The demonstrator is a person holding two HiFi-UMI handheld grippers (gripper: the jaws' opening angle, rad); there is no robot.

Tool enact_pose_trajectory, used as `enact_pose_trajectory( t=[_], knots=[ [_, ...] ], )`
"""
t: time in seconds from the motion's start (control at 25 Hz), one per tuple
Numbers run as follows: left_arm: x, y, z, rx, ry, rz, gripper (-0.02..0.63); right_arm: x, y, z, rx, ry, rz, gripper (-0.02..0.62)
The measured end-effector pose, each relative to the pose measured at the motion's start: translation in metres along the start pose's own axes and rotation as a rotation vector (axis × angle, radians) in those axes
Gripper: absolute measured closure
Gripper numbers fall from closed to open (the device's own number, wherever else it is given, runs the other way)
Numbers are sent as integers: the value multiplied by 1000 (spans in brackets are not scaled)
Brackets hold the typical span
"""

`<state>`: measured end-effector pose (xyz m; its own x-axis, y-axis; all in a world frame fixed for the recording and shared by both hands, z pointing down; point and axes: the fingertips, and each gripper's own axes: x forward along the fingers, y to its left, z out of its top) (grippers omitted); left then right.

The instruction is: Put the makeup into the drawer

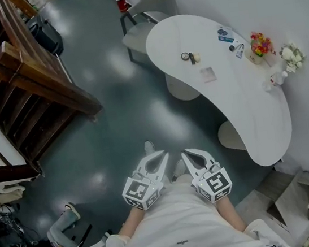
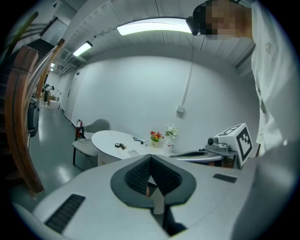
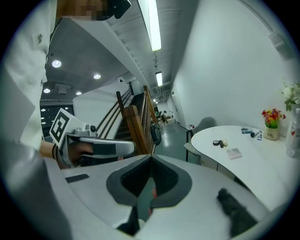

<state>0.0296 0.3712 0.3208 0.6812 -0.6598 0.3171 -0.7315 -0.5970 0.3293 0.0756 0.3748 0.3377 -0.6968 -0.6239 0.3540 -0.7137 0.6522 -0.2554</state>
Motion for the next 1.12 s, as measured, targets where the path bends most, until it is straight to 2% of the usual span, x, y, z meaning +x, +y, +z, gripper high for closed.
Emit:
enact_pose_trajectory(
  t=[0.16,0.36,0.52,0.8,1.12],
  knots=[
    [3,26,3,23,8,20,598,23,1,2,-24,29,1,581],
    [13,81,22,22,4,23,598,66,-12,22,-7,28,-31,581],
    [20,127,42,48,24,-1,598,110,-21,40,15,44,-54,581],
    [29,204,76,83,38,-53,598,183,-36,73,53,16,-146,580],
    [60,267,87,98,79,-107,598,247,-64,73,81,28,-219,580]
  ],
)
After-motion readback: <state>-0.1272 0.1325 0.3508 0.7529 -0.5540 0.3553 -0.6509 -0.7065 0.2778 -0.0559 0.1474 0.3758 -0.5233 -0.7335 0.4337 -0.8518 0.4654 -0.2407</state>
